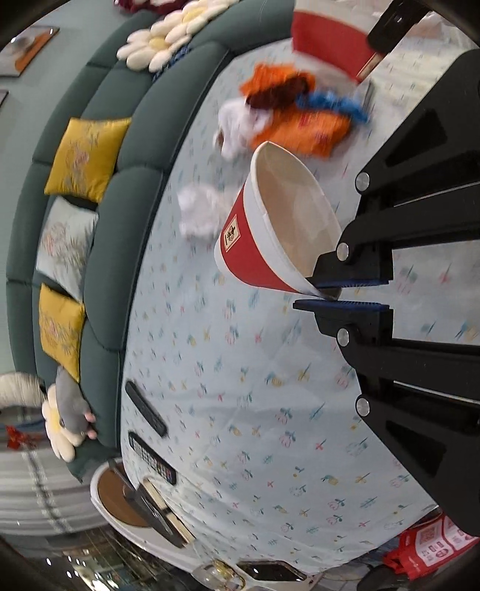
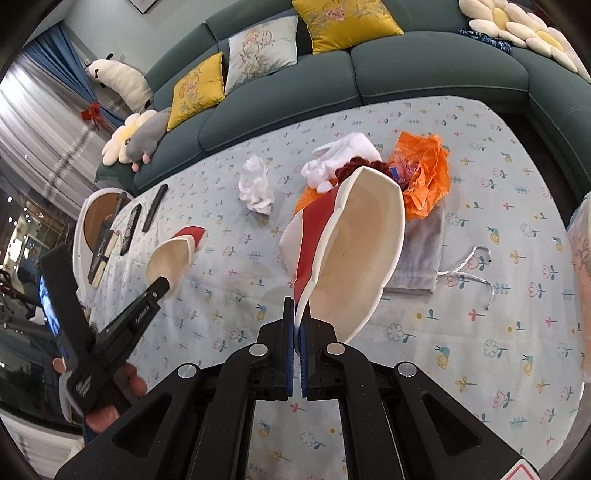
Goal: Collect trash
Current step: 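Grasp the small red paper cup with left gripper while right holds large cup, then carry both paper cups with both grippers over the white trash bin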
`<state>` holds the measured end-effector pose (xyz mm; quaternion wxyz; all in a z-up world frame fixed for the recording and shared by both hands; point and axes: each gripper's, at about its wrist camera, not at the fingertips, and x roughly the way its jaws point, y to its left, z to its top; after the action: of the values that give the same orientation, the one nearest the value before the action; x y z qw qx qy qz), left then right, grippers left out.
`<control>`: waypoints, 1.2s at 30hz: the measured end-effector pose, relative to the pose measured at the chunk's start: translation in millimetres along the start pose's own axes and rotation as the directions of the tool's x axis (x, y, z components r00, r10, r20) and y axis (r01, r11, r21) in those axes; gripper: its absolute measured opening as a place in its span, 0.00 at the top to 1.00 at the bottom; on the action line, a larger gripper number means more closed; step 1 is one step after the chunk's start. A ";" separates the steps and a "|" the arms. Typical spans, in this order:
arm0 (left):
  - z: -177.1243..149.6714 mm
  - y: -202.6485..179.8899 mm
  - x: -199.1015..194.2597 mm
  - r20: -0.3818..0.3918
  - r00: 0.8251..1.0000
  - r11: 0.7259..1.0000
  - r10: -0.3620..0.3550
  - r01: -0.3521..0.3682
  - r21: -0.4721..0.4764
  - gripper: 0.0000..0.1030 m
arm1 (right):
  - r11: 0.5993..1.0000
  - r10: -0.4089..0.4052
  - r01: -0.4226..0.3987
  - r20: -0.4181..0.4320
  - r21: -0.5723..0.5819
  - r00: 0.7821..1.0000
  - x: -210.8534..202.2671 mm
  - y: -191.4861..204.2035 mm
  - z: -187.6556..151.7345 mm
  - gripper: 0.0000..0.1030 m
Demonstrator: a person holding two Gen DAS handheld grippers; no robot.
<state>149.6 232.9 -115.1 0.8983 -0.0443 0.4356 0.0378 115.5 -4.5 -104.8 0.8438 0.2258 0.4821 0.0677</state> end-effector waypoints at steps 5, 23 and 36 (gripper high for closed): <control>-5.3 -36.1 -29.9 0.008 0.998 0.997 -0.065 0.064 0.053 0.95 | 1.000 0.002 -0.003 0.045 0.026 0.999 -25.7 -8.9 4.0 0.97; -32.0 -174.8 -103.7 0.024 0.968 0.932 -0.251 0.235 0.276 0.95 | 0.986 -0.086 0.057 0.186 0.157 0.979 -124.8 -105.4 -0.9 0.97; -66.0 -287.3 -120.2 -0.050 0.932 0.835 -0.360 0.345 0.429 0.95 | 0.946 -0.200 0.131 0.215 0.297 0.956 -171.5 -211.7 -19.3 0.97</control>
<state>54.5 -63.5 -47.9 0.8841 0.0762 0.4027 -0.2244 -12.9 -243.4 -73.4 0.8585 0.3077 0.3977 -0.1005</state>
